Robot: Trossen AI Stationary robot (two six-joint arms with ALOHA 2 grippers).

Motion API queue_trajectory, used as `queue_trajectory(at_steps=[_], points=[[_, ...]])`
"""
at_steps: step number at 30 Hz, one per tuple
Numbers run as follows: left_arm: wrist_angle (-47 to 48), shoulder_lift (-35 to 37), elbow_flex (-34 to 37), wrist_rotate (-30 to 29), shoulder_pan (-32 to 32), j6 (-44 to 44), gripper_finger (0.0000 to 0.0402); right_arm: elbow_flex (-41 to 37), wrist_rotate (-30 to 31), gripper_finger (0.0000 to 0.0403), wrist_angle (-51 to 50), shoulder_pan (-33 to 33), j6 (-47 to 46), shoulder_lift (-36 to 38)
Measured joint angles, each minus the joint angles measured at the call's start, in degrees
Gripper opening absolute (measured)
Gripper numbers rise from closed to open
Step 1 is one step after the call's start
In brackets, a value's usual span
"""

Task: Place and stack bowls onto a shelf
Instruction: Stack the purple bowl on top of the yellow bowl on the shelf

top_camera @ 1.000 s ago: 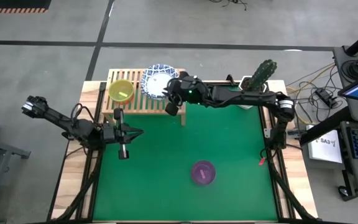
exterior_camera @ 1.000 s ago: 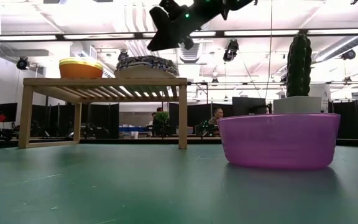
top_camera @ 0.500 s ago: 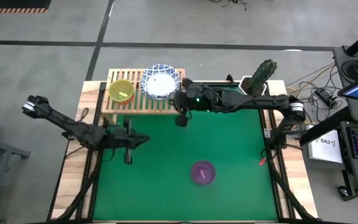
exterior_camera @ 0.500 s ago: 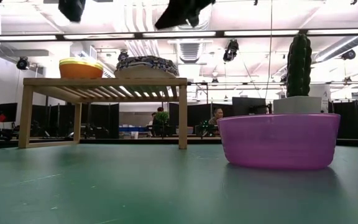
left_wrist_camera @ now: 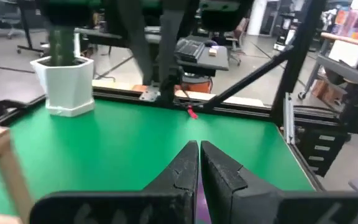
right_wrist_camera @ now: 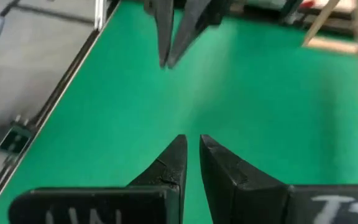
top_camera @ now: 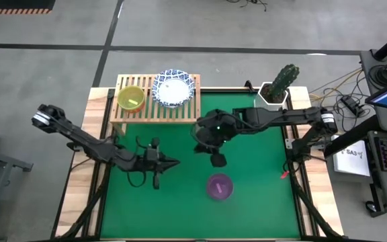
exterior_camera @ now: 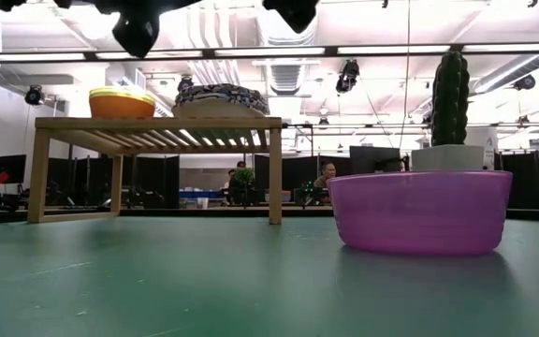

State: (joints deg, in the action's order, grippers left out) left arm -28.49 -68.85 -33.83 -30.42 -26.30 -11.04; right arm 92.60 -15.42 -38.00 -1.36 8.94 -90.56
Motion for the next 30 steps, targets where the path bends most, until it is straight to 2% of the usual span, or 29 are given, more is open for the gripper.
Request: queue_trajectory(at_steps=[6,9,14,19,27,30], points=[[1.6,-4.1,-3.8,0.0,-1.7,1.5,0.0,0.0,0.0,0.0059,-9.1,-3.6,1.8,-0.2],[3.0,-5.2,-5.7,0.0,-2.4,1.5,0.0,-0.1,0.0,0.0094,-14.9,-5.7,4.0,-0.2],[4.5,-5.8,-7.5,0.0,-3.8,1.5,0.0,-1.4,1.6,0.0171,-19.4,-9.3,0.3,-0.2],[4.1,-5.7,-8.1,0.0,-5.1,1.5,0.0,-7.6,9.2,0.022,-15.9,-12.1,-8.4,-0.3],[4.1,-5.8,-8.5,-0.9,-5.8,3.2,0.0,-24.0,10.1,0.0219,-2.9,-13.1,-12.2,-0.3],[4.1,-5.8,-8.5,-3.3,-5.8,4.4,0.0,-28.8,13.1,0.0214,2.4,-13.0,-14.5,-0.1]])
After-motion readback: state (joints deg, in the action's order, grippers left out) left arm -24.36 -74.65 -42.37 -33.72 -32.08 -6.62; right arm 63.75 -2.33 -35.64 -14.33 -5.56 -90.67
